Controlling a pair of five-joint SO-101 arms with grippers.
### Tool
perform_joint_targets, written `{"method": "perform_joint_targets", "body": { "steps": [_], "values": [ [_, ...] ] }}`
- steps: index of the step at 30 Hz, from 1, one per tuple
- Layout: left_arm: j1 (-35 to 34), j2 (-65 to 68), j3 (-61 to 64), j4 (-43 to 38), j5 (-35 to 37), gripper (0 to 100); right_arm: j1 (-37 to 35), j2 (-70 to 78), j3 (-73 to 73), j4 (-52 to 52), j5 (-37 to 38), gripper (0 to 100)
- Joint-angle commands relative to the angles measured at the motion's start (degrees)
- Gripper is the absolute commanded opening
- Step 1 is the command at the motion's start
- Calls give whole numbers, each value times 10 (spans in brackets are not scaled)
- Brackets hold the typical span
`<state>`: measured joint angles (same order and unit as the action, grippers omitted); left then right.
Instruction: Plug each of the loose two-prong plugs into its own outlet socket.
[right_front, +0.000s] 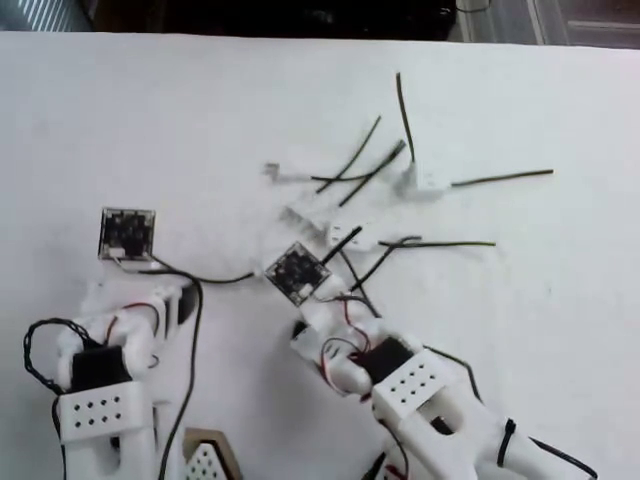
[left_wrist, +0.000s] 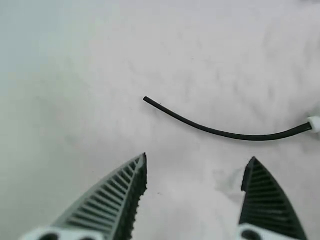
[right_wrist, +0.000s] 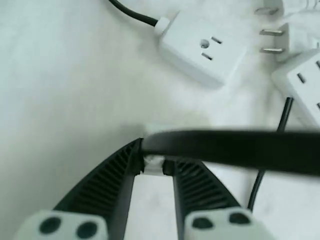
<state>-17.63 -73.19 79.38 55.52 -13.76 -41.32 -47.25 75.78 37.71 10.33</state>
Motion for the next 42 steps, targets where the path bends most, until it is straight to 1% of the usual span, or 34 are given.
{"method": "perform_joint_targets", "body": {
  "steps": [1, 8, 12, 14, 18, 20, 23, 26, 28, 42],
  "values": [
    [-5, -7, -3, -11, 1, 305, 4, -41, -81, 71, 3, 17],
    [-5, -7, -3, -11, 1, 305, 80, -76, -241, 196, 6, 17],
    [-5, -7, -3, -11, 1, 305, 121, -75, -285, 218, 7, 17],
    [-5, -7, -3, -11, 1, 305, 114, -74, -283, 228, 6, 18],
    [-5, -7, -3, -11, 1, 305, 58, -75, -234, 229, -1, 18],
    [-5, -7, -2, -11, 1, 305, 28, -75, -197, 211, -26, 18],
    [-5, -7, -2, -11, 1, 305, 0, -75, -125, 153, -53, 18],
    [-5, -7, -2, -11, 1, 305, -5, -75, -52, 73, -55, 18],
    [-5, -7, -2, -11, 1, 305, -6, -75, -18, 38, -55, 17],
    [-5, -7, -1, -11, 1, 305, -6, -74, 45, -15, -55, 17]
  ]
}}
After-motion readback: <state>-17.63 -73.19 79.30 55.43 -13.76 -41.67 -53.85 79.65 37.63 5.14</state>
